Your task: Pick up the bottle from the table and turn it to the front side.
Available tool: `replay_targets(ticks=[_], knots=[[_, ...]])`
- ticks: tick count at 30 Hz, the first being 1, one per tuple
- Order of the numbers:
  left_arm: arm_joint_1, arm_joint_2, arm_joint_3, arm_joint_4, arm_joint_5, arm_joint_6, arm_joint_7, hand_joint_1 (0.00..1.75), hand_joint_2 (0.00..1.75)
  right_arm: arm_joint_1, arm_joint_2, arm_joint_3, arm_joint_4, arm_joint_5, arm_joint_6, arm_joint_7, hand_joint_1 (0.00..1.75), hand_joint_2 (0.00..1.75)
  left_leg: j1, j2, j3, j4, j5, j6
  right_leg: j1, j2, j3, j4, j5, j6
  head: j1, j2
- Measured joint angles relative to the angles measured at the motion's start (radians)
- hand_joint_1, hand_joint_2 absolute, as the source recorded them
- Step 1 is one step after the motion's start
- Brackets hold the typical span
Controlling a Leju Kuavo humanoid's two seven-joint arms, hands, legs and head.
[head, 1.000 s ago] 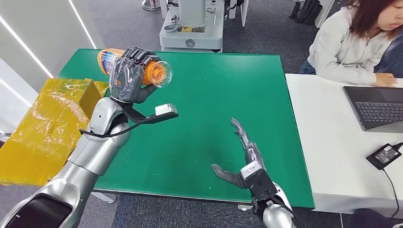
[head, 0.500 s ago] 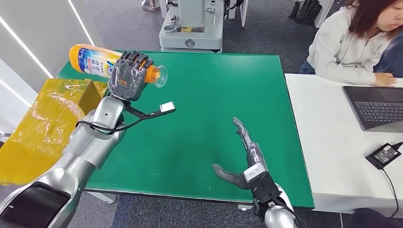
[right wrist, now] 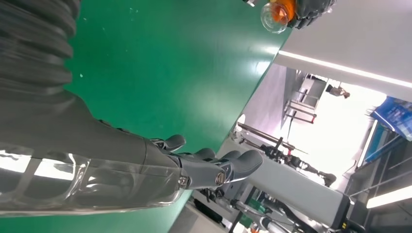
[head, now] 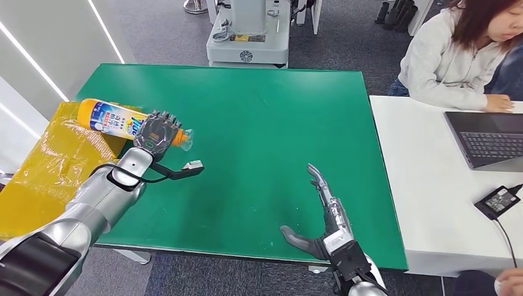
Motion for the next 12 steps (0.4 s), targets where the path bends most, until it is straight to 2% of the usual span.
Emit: replay_targets(ticks=[4,12], knots=[[0.001,0.020,-0.010,0.028,0.000,-0.078,0.000,1.75,1.75,0.002,0.000,0.000,-0.006,0.000,0.002,0.002,0.00,1.75,0.000,0.000,0.000,0.000,0.000,0.000,0.000,0.000,0.000,0.000,0.000,0.000,0.000,0.000],[0.000,0.052,-0.024,0.071,0.000,-0.314,0.051,1.75,1.75,0.006,0.002,-0.001,-0.006,0.002,0.007,0.016,0.00,1.75,0.000,0.000,0.000,0.000,0.000,0.000,0.000,0.000,0.000,0.000,0.000,0.000,0.000,0.000]])
